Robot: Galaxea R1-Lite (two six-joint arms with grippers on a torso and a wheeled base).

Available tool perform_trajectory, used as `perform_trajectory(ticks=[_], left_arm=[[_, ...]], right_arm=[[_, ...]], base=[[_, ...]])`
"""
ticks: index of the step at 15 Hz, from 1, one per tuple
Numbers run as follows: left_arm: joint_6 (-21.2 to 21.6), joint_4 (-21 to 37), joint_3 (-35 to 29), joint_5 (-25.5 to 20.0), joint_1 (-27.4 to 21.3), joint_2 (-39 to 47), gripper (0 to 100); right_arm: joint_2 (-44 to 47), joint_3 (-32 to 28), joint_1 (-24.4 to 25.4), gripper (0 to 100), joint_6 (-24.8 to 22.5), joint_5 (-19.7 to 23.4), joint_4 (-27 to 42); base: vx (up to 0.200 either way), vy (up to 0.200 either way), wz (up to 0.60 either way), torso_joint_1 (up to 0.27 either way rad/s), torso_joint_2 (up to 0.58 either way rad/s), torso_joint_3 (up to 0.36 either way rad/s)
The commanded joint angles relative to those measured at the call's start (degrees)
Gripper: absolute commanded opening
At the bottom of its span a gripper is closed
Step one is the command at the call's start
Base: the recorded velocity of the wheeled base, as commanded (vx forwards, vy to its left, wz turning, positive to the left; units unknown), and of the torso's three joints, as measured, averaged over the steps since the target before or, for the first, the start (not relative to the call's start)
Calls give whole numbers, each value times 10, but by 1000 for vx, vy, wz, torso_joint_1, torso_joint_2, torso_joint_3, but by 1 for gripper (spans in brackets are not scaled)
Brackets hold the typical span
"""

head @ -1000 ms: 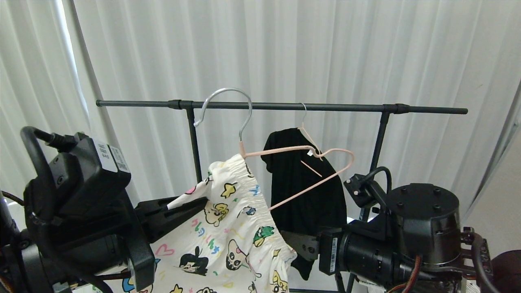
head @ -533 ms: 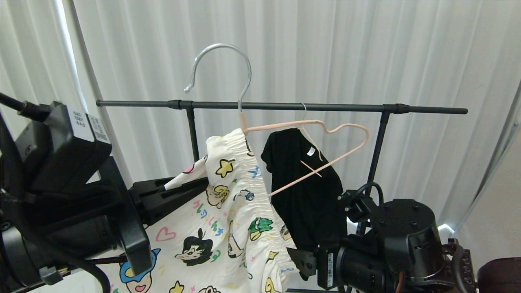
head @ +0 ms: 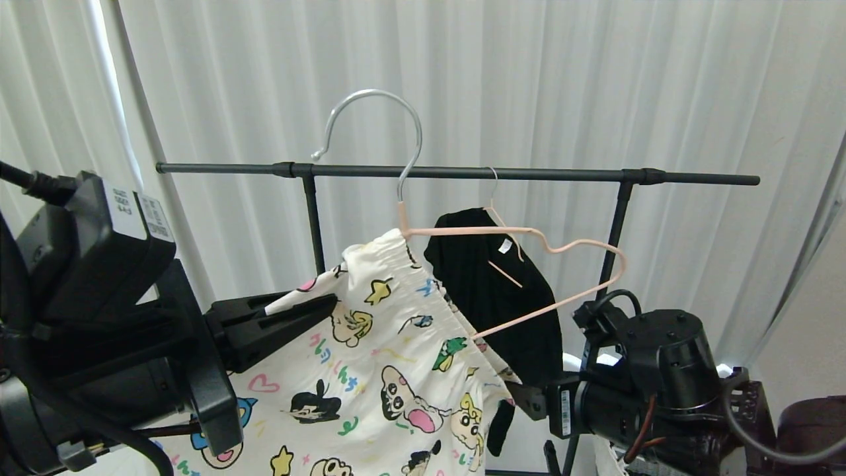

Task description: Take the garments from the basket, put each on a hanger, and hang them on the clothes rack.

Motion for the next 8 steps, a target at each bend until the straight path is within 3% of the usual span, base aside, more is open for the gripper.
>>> perform_trajectory(ticks=[1,5,8], left_arm=[[0,-1,12,0,0,-3,0],[4,-1,51,1,4,-4,0],[47,-1,95,1,12,-11,0]], right_arm=[[-1,0,-32,100,-11,-3,0],[-17,0,-87,100,-41,-2,-1],[-31,1,-119,100,-55,-1,-1]], base=[[0,0,0,0,0,0],[0,0,0,0,0,0],[0,0,0,0,0,0]])
